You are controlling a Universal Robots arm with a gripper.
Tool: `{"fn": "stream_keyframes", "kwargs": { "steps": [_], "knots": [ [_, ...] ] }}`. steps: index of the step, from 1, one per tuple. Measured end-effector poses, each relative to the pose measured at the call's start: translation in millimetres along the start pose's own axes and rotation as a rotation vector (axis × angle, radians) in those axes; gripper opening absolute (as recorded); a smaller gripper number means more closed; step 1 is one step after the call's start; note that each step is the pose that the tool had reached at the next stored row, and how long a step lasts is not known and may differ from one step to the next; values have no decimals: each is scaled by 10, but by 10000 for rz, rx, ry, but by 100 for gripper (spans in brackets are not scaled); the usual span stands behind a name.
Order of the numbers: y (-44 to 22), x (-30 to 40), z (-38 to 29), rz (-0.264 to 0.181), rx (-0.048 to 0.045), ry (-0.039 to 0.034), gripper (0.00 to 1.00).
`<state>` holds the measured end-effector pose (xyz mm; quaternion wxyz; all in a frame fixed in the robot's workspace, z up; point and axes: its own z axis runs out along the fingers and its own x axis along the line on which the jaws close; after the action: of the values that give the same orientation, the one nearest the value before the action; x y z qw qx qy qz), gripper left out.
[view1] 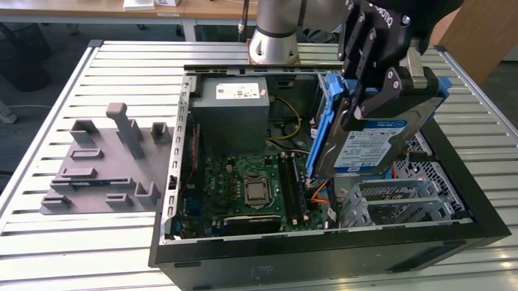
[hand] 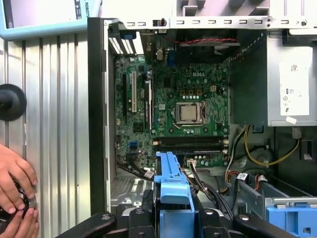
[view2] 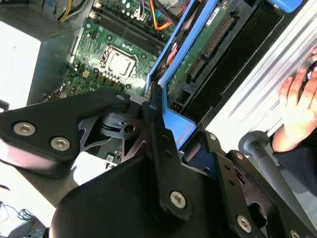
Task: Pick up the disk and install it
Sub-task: 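Insert the disk into the insertion slot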
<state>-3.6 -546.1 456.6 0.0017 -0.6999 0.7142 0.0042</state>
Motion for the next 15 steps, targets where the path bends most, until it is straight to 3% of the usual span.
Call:
{"fn": "stream_keyframes", "kwargs": {
  "steps": [6, 15],
  "knots": [
    [-169, -2, 13, 0, -11, 1, 36],
    [-184, 6, 21, 0, -10, 5, 36]
  ]
}}
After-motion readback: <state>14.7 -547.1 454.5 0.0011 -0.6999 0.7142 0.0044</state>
